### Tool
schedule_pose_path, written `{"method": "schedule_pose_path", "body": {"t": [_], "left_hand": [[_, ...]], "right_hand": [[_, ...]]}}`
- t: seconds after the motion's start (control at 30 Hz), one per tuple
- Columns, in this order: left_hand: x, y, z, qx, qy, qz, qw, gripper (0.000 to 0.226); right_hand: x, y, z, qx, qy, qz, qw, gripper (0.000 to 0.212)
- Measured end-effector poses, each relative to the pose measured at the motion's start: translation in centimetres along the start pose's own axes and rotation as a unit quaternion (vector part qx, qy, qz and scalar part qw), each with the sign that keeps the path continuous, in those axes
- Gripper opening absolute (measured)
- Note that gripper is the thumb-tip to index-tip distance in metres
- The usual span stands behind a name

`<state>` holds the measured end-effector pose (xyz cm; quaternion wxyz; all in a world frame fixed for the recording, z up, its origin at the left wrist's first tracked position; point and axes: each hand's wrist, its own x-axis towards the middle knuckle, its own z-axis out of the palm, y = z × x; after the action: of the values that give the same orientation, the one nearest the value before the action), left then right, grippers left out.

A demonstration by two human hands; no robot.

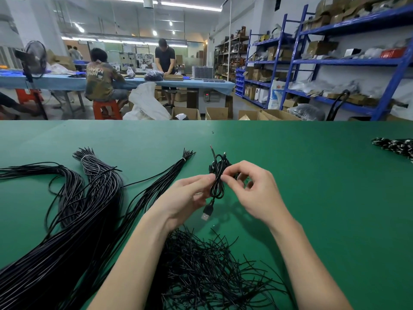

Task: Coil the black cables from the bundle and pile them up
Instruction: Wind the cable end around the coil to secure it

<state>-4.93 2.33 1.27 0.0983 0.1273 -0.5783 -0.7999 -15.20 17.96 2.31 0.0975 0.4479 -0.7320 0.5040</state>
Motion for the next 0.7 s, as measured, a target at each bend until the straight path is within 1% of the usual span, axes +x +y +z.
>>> {"method": "schedule_pose_path", "body": {"t": [0.03,0.1,0.17,0.23,0.27,0.3,0.33,0.37,0.4,0.43,0.47,0.5,0.53,0.57,0.6,0.63,0.67,0.7], "left_hand": [[0.0,0.0,0.0,0.009,-0.010,0.008,1.000,0.030],[-0.2,0.2,0.1,-0.006,-0.010,0.005,1.000,0.036],[-0.3,0.2,0.1,-0.008,0.009,0.027,1.000,0.037],[-0.5,0.3,0.2,0.061,0.049,0.094,0.992,0.034],[-0.5,0.2,0.3,0.116,0.065,0.147,0.980,0.028],[-0.5,0.1,0.4,0.179,0.074,0.210,0.958,0.022],[-0.4,-0.2,0.4,0.250,0.081,0.278,0.924,0.019],[-0.3,-0.4,0.4,0.323,0.084,0.346,0.877,0.017],[-0.2,-0.6,0.4,0.389,0.080,0.410,0.821,0.017],[-0.1,-0.9,0.3,0.433,0.072,0.459,0.773,0.017],[0.1,-1.2,0.3,0.448,0.070,0.480,0.751,0.016],[0.2,-1.4,0.5,0.438,0.083,0.467,0.764,0.015],[0.4,-1.4,0.6,0.400,0.107,0.424,0.805,0.014],[0.5,-1.4,0.7,0.331,0.132,0.355,0.864,0.013],[0.6,-1.3,0.9,0.241,0.138,0.264,0.924,0.012],[0.5,-1.2,1.1,0.145,0.112,0.167,0.969,0.009],[0.3,-1.0,1.3,0.063,0.067,0.085,0.992,0.008],[0.2,-0.8,1.2,0.000,0.026,0.029,0.999,0.012]], "right_hand": [[0.0,0.0,0.0,-0.002,-0.002,-0.002,1.000,0.015],[0.0,-0.2,0.0,0.005,0.002,0.012,1.000,0.014],[0.0,-0.4,0.3,0.033,0.005,0.054,0.998,0.014],[0.1,-0.9,0.5,0.078,-0.005,0.130,0.989,0.011],[0.3,-1.0,0.5,0.114,-0.011,0.177,0.978,0.011],[0.5,-1.0,0.4,0.150,-0.016,0.229,0.962,0.013],[0.6,-0.9,0.4,0.176,-0.021,0.280,0.943,0.014],[0.6,-0.6,0.3,0.197,-0.026,0.327,0.924,0.017],[0.5,-0.2,0.3,0.222,-0.030,0.362,0.905,0.019],[0.4,0.0,0.4,0.246,-0.030,0.382,0.890,0.019],[0.3,0.1,0.6,0.262,-0.023,0.384,0.885,0.018],[0.2,0.1,0.8,0.254,-0.005,0.363,0.896,0.017],[0.1,0.0,1.2,0.219,0.019,0.317,0.923,0.015],[0.1,0.0,1.5,0.169,0.043,0.253,0.952,0.014],[0.0,0.0,1.8,0.117,0.062,0.185,0.974,0.014],[0.0,0.1,2.0,0.081,0.074,0.128,0.986,0.014],[-0.1,0.1,2.2,0.066,0.077,0.084,0.991,0.013],[-0.3,0.2,2.3,0.060,0.073,0.055,0.994,0.013]]}}
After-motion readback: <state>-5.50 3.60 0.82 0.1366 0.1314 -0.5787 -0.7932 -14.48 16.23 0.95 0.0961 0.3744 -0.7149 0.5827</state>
